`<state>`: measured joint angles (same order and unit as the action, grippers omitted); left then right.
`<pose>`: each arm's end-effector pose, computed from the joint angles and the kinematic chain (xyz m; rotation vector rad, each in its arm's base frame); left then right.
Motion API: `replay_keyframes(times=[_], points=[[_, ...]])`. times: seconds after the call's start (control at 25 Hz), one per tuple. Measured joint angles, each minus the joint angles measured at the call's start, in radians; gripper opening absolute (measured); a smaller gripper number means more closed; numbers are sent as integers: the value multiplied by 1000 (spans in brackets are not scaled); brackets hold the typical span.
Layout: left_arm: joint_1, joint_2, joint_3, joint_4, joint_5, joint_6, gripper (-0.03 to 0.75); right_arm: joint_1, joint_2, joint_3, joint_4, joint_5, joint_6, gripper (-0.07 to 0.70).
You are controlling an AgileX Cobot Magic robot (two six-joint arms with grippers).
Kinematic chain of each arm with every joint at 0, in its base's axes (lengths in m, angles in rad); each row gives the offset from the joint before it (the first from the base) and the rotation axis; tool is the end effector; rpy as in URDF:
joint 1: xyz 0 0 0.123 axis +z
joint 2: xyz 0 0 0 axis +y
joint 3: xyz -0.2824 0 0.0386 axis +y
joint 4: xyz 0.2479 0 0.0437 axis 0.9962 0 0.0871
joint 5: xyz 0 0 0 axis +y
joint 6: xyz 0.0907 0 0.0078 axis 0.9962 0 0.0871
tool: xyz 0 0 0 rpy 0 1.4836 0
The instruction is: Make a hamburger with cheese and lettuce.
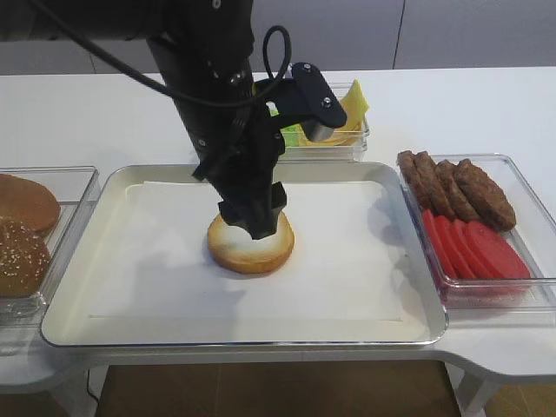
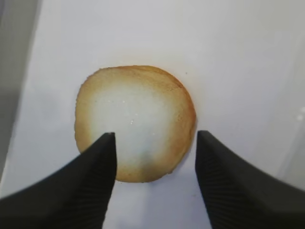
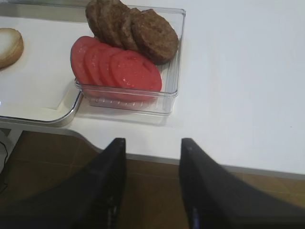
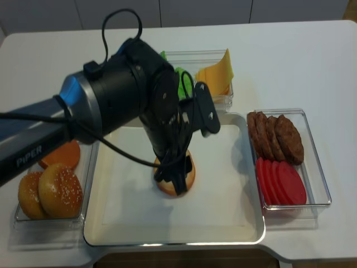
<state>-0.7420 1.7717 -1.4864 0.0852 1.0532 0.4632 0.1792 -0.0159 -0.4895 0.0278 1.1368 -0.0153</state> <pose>0.2794 -0.2470 0.2780 1.6297 2.2938 0.0497 -0.0097 0.0006 0.2681 -0.2083 2.1072 0.1313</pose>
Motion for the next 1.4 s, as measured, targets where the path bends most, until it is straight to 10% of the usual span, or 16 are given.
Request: replay_keyframes(times=[0.52,1.4], points=[[0,0,-78,-5,170,-304,396,0,0,0,0,0,0,299],[0,-13,-119,-113,176,-635,396,0,0,0,0,0,2,299]])
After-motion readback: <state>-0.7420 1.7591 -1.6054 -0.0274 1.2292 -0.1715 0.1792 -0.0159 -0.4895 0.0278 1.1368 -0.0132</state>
